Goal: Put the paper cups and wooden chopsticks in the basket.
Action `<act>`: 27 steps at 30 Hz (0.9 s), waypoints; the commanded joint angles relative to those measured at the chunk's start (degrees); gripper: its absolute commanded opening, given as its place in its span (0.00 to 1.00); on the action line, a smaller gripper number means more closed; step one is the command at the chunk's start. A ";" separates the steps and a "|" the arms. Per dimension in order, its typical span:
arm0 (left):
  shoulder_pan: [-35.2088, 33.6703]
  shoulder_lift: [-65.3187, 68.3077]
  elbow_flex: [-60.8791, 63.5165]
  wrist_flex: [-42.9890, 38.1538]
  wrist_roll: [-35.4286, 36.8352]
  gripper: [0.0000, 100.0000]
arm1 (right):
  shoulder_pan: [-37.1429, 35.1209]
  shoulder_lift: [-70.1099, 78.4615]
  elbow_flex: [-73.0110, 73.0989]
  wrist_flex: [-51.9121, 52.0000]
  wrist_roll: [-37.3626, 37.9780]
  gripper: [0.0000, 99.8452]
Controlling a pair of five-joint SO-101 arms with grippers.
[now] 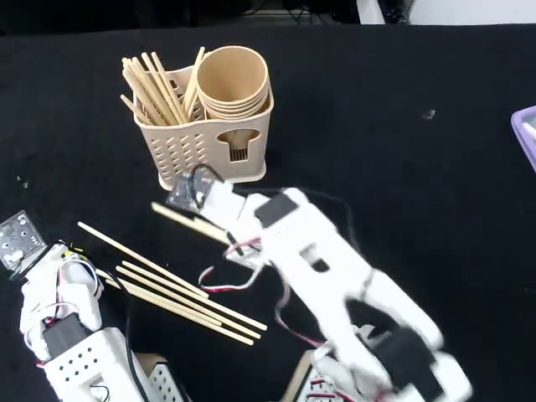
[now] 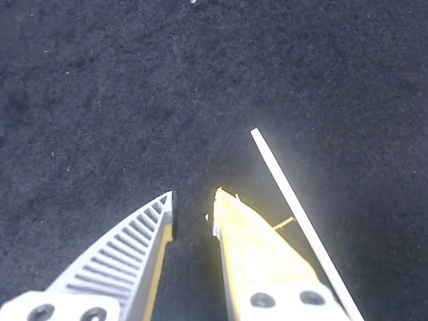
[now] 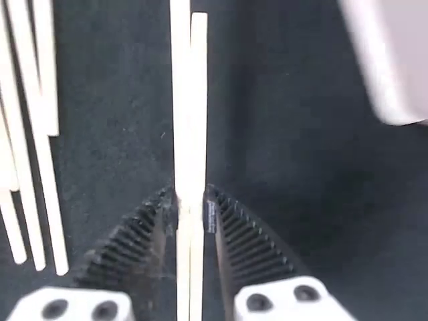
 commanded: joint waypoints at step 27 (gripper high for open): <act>-0.92 -0.70 -2.15 -1.05 0.53 0.11 | 0.09 2.24 -27.12 -64.09 -34.02 0.01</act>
